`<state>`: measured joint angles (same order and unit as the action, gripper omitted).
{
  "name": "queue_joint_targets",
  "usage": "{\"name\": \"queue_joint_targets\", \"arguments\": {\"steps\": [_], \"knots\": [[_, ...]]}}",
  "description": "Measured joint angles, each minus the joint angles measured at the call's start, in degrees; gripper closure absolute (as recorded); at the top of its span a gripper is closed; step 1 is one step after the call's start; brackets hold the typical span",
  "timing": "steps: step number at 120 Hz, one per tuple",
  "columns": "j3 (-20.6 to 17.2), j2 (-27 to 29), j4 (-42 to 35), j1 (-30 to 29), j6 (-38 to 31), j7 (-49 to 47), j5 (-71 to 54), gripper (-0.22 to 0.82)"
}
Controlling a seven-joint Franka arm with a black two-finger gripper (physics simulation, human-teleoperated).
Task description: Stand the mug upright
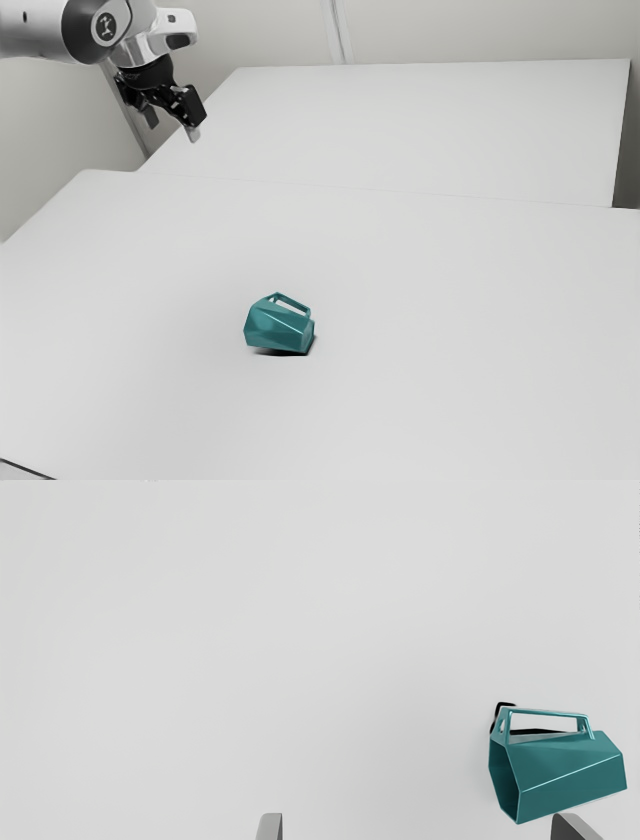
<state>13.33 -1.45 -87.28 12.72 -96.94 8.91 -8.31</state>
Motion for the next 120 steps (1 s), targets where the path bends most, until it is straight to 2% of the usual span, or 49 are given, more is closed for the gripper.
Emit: {"name": "queue_joint_targets", "arguments": {"steps": [48, 60, 99, 120], "knots": [[0.09, 1.72, -2.65, 0.17, -0.58, -0.2, 0.2, 0.02], [1.59, 2.75, -4.99, 1.49, -0.96, -0.34, 1.6, 0.02], [5.56, 5.31, -16.95, -0.53, -7.65, -1.23, 9.08, 0.02], [6.46, 7.83, -24.84, -0.73, -12.03, -1.72, 14.02, 0.02]]}}
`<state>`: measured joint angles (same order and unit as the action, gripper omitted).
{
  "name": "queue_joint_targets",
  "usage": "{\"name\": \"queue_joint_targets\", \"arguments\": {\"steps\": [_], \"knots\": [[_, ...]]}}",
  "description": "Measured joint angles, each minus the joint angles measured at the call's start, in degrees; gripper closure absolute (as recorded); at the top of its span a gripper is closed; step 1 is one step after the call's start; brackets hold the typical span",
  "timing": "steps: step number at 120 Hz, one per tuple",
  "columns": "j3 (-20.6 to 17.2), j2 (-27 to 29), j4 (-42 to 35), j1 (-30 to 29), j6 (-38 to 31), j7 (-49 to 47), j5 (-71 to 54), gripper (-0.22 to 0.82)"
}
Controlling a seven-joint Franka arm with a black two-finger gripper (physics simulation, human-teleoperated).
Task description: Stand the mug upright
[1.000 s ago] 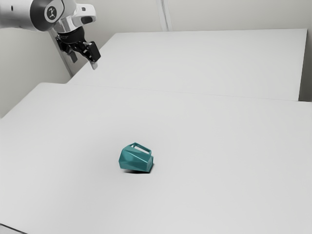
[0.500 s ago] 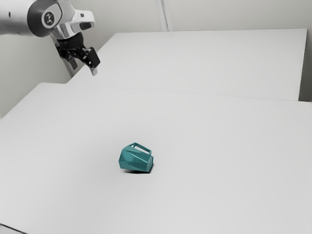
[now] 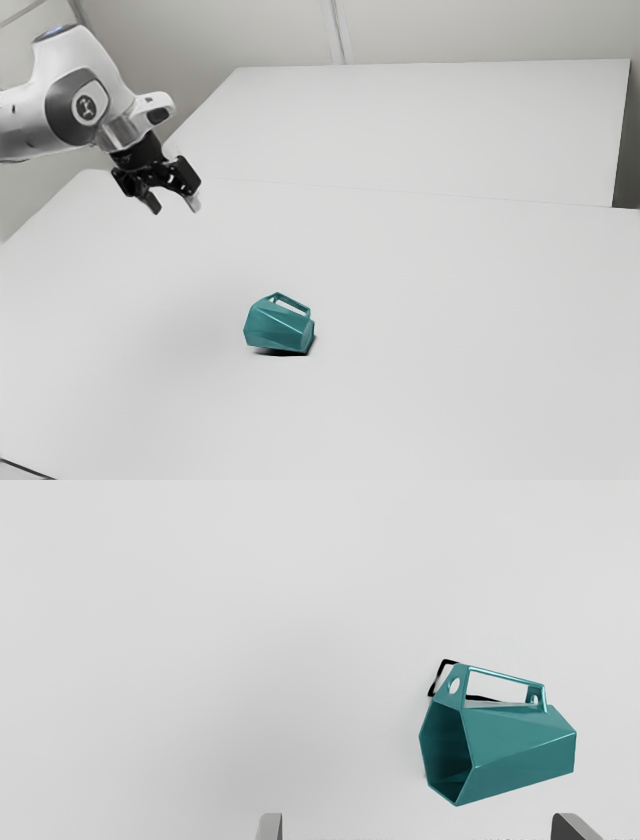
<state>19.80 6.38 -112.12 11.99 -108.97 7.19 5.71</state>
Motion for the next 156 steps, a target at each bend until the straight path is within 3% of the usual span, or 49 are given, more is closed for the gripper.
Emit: {"name": "queue_joint_targets", "arguments": {"steps": [46, 75, 113, 156], "knots": [[0.94, 8.56, -14.55, 0.47, -6.35, -0.38, 8.64, 0.02], [2.62, 9.19, -18.76, 0.5, -8.15, 1.54, 14.16, 0.02], [7.06, 4.3, -20.33, 0.42, -8.72, 10.2, 23.57, 0.02], [8.57, -1.35, -21.1, 0.06, -5.36, 23.19, 35.81, 0.02]]}}
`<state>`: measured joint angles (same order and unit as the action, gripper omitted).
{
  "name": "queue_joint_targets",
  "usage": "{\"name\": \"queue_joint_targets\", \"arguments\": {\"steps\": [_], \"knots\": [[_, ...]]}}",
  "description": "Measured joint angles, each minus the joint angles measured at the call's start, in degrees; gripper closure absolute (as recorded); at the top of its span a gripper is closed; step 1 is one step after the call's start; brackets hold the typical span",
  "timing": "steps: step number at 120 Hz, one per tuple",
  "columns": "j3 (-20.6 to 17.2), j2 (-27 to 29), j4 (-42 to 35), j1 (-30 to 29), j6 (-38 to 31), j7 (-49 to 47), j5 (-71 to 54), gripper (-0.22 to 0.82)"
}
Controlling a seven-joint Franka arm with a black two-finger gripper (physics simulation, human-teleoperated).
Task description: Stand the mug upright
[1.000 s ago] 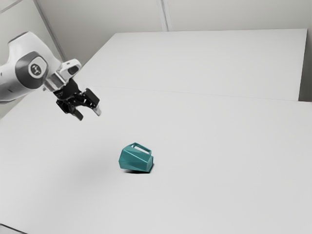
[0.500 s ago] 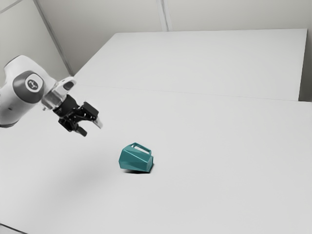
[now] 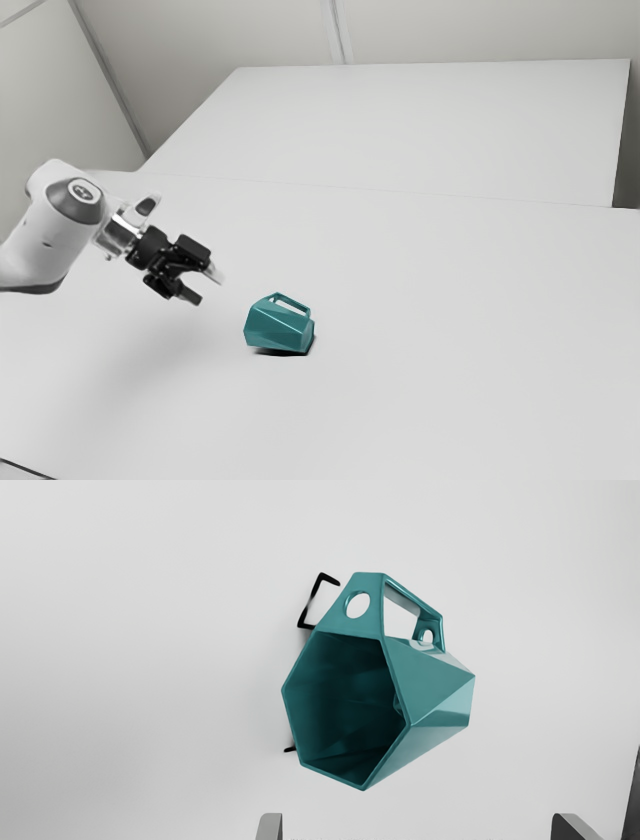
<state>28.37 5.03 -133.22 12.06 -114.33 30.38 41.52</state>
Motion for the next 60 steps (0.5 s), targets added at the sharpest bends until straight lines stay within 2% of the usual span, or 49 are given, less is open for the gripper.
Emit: {"name": "queue_joint_targets", "arguments": {"steps": [60], "knots": [[1.78, -6.6, -0.24, -1.99, 8.27, 15.6, 12.69, 0.03]]}}
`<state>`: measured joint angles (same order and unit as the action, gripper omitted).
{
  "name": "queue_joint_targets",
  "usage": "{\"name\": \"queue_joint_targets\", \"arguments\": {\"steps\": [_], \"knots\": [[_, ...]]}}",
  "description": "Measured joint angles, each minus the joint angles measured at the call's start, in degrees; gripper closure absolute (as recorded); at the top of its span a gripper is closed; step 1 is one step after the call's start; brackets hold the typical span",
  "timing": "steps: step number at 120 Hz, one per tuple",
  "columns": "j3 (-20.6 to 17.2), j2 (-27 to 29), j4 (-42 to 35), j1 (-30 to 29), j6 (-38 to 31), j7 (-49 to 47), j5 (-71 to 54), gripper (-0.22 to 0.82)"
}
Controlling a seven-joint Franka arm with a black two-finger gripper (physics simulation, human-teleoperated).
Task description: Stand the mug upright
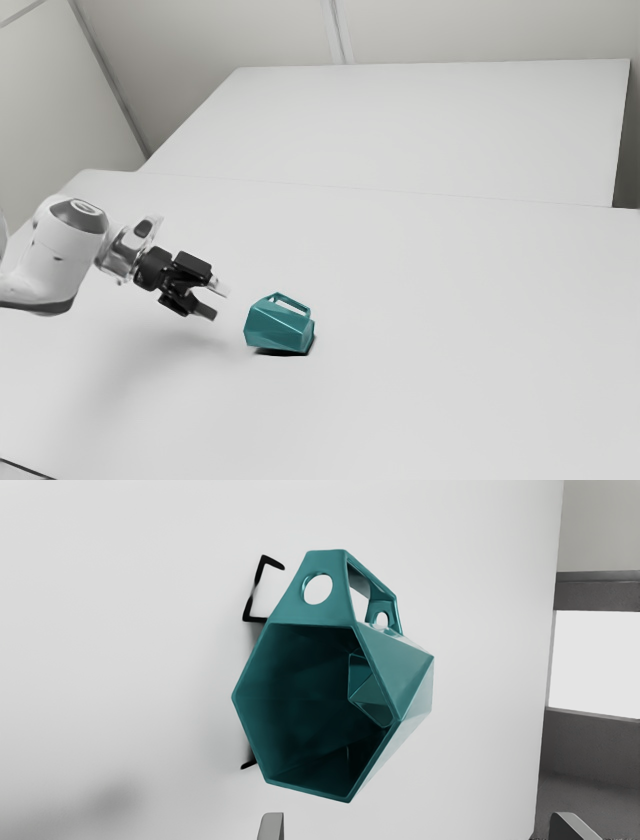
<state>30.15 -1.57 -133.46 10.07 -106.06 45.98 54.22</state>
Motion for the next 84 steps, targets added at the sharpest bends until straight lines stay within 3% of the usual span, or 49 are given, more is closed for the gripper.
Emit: {"name": "queue_joint_targets", "arguments": {"steps": [84], "knots": [[-2.48, -7.58, 2.1, 2.23, 2.03, 10.73, 7.64, 0.06]]}}
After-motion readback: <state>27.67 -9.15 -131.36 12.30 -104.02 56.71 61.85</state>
